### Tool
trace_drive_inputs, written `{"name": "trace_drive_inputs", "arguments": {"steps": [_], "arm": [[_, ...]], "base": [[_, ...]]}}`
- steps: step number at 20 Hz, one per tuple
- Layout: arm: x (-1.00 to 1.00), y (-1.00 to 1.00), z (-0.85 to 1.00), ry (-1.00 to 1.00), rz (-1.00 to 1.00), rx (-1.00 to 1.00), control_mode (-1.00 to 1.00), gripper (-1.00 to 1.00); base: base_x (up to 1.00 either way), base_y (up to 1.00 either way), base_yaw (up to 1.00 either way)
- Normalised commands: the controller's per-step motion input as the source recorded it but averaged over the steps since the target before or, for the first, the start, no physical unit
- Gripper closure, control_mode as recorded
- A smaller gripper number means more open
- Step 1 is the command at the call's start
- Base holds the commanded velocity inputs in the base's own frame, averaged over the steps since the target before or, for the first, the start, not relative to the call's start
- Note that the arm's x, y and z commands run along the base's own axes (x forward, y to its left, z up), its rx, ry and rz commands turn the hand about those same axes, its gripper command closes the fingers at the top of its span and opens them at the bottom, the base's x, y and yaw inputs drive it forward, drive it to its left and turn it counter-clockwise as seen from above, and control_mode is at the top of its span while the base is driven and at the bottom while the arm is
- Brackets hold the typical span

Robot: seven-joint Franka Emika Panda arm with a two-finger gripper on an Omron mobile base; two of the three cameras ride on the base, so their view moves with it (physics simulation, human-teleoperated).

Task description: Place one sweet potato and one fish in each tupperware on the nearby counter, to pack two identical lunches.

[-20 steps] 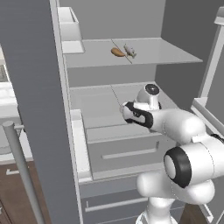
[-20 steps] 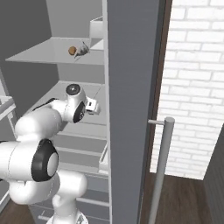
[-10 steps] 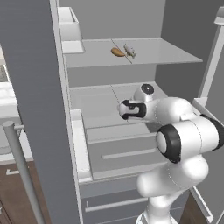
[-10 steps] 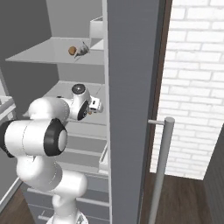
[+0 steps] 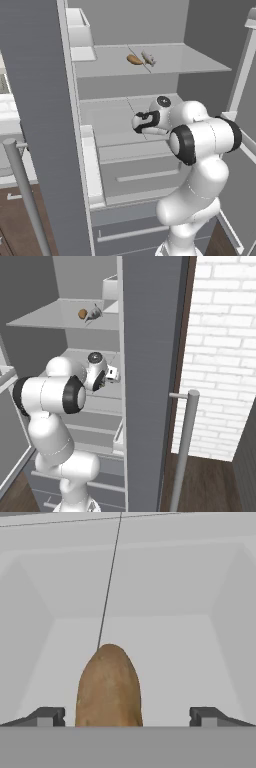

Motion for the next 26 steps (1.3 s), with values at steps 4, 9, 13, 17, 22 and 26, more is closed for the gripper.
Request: {"name": "trace_drive_inputs", "arguments": {"steps": [4,9,13,17,22,26], "arm": [[0.08,0.04,-0.42,0.01,0.00,-0.06,-1.00,1.00],[-0.39,0.00,-0.75,0.00,-0.01,-0.10,-1.00,1.00],[-0.59,0.00,-0.35,-0.06,-0.09,-0.03,-1.00,1.00],[-0.77,-0.03,0.01,-0.08,-0.12,0.04,-1.00,1.00],[-0.97,-0.01,0.56,0.00,-0.05,0.07,-1.00,1.00],[-1.00,0.00,0.61,-0.06,0.00,0.04,-1.00,1.00]], "base": [[0.00,0.00,0.00],[0.00,0.00,0.00],[0.00,0.00,0.00],[0.00,0.00,0.00],[0.00,0.00,0.00],[0.00,0.00,0.00]]}}
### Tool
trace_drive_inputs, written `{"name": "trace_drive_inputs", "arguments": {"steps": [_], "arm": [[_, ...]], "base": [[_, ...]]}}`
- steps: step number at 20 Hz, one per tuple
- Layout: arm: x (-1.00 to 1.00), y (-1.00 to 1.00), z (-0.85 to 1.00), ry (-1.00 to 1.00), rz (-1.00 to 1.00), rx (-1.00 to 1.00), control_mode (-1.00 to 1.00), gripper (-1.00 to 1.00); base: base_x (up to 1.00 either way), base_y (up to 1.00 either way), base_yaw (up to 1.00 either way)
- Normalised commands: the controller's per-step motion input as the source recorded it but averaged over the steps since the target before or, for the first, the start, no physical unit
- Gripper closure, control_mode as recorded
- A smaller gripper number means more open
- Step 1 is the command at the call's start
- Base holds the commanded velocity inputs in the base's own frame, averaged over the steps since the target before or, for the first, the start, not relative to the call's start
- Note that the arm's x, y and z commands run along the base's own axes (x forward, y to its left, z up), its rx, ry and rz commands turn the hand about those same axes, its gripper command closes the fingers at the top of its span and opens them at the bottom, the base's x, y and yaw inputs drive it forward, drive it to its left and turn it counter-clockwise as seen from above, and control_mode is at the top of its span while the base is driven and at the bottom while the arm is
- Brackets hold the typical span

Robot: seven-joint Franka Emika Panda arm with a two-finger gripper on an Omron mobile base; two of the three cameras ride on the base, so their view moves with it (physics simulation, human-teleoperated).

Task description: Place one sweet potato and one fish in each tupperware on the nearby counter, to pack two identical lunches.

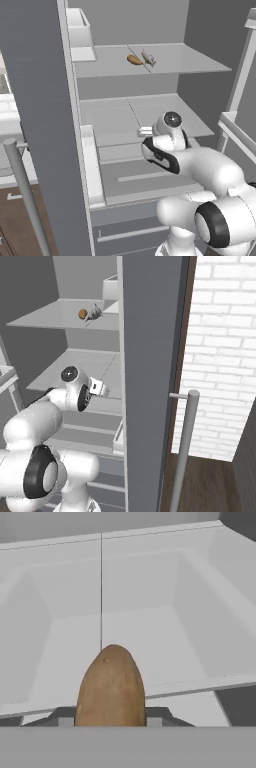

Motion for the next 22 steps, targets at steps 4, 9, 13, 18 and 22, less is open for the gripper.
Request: {"name": "trace_drive_inputs", "arguments": {"steps": [4,9,13,18,22], "arm": [[-1.00,-0.01,0.64,-0.08,0.00,0.04,-1.00,1.00],[-0.98,-0.06,0.89,-0.12,0.00,0.03,-1.00,1.00],[-0.93,0.00,1.00,-0.04,0.00,0.00,-1.00,1.00],[-0.84,0.00,0.96,0.00,0.00,0.00,-1.00,1.00],[-0.90,0.00,0.18,0.00,0.00,-0.02,-1.00,1.00]], "base": [[0.00,0.00,0.00],[0.00,0.00,0.00],[0.00,0.00,0.00],[0.00,0.00,0.00],[0.00,0.00,0.00]]}}
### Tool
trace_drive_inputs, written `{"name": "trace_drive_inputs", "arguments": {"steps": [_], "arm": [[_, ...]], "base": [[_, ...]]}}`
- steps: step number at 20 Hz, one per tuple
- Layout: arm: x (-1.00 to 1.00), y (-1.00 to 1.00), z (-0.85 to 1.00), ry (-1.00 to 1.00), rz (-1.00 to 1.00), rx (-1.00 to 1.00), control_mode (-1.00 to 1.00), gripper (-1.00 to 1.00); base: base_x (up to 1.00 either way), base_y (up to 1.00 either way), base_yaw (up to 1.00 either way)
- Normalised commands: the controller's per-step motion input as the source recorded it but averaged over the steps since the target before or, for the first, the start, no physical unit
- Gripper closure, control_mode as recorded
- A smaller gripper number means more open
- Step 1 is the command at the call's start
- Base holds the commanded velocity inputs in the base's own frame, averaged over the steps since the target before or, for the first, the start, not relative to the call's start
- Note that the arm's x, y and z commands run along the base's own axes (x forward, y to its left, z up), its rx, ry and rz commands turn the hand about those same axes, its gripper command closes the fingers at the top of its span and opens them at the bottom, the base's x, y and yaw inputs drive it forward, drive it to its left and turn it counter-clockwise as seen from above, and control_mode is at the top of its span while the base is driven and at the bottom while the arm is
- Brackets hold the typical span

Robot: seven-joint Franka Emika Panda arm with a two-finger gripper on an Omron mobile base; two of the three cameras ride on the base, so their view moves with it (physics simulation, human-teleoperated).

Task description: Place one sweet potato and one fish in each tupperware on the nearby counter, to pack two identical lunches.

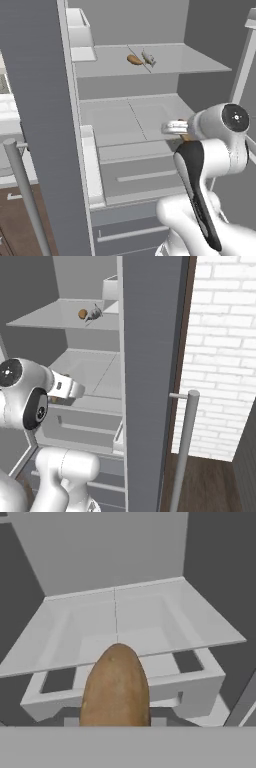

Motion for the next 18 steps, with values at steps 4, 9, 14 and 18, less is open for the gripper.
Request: {"name": "trace_drive_inputs", "arguments": {"steps": [4,9,14,18], "arm": [[-0.73,0.00,-0.34,0.00,0.00,0.00,-1.00,1.00],[-0.86,-0.01,-0.25,0.00,0.00,0.00,-1.00,1.00],[0.00,0.00,0.00,0.00,0.00,0.00,1.00,1.00],[0.00,0.00,0.00,0.00,0.00,0.00,1.00,1.00]], "base": [[0.00,0.00,0.00],[0.00,0.00,0.00],[-0.90,0.00,0.00],[-1.00,0.03,0.00]]}}
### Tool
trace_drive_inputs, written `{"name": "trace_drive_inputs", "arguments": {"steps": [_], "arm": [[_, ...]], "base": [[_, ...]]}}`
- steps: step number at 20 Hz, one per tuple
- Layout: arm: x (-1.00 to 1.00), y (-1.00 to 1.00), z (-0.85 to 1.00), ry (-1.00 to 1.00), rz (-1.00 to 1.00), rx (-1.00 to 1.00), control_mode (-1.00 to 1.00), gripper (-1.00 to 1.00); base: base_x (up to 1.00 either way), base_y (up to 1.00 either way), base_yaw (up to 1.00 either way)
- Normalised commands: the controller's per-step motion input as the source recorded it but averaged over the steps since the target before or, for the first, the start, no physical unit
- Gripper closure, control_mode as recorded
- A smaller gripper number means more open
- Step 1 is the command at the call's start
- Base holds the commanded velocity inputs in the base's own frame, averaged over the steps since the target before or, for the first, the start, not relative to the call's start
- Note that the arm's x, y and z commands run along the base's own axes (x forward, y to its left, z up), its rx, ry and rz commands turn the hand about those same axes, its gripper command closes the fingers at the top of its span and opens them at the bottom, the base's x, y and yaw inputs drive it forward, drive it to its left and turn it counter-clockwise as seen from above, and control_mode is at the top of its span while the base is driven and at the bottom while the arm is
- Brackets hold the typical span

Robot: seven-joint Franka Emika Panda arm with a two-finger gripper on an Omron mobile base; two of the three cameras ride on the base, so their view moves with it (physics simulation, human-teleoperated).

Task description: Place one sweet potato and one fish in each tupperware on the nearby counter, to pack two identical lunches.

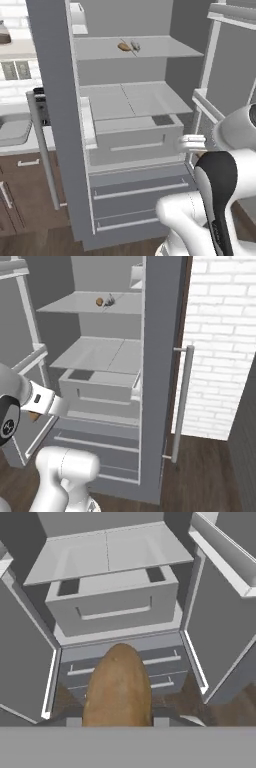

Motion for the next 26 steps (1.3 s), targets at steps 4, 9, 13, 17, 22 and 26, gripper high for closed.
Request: {"name": "trace_drive_inputs", "arguments": {"steps": [4,9,13,17,22,26], "arm": [[0.00,0.00,0.00,0.00,0.00,0.00,1.00,1.00],[0.00,0.00,0.00,0.00,0.00,0.00,1.00,1.00],[0.00,0.00,0.00,0.00,0.00,0.00,1.00,1.00],[0.00,0.00,0.00,0.00,0.00,0.00,1.00,1.00],[0.00,0.00,0.00,0.00,0.00,0.00,1.00,1.00],[0.00,0.00,0.00,0.00,0.00,0.00,1.00,1.00]], "base": [[-0.74,0.27,0.08],[-0.45,0.37,0.44],[-0.45,0.44,0.61],[-0.35,0.60,0.63],[0.11,0.93,0.56],[0.77,0.82,0.44]]}}
